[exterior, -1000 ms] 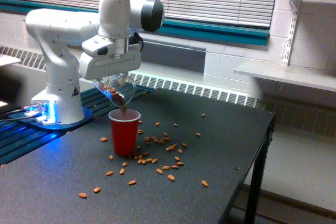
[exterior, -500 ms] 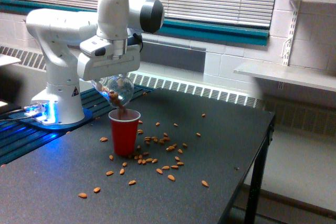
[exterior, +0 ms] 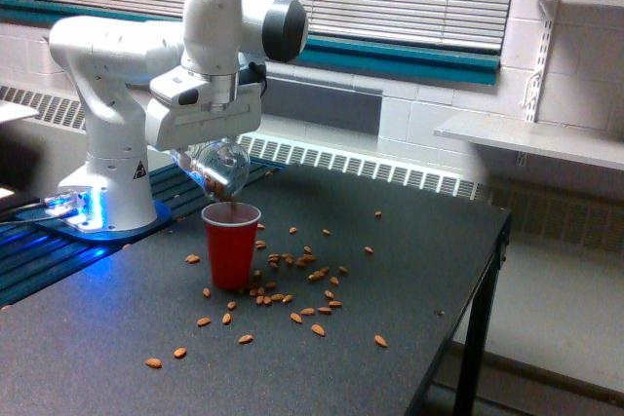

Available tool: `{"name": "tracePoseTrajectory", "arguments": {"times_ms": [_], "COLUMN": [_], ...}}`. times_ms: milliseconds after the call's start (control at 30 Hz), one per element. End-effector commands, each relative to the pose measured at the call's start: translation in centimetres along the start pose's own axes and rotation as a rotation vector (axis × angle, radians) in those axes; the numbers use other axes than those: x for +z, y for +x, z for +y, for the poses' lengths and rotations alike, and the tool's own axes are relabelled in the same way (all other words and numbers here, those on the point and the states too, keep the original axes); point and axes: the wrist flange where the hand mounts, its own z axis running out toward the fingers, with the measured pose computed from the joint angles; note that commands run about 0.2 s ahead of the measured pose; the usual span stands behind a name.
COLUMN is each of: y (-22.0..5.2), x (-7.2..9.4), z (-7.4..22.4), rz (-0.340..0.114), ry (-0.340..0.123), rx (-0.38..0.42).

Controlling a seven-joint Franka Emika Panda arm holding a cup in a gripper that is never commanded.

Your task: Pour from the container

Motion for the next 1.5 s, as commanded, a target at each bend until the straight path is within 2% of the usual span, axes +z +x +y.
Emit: {"name": "tracePoseTrajectory", "arguments": {"times_ms": [33, 867, 1500], "y": [0.3, 0.6, 0.4], "x": [0.3, -0.7, -2.3], "z": [-0.1, -1.0, -0.9], "rz": [-0.004, -0.018, 0.022], "ry": [-0.035, -0.013, 0.019], "rx": [-0.008, -0.02, -0.021]}}
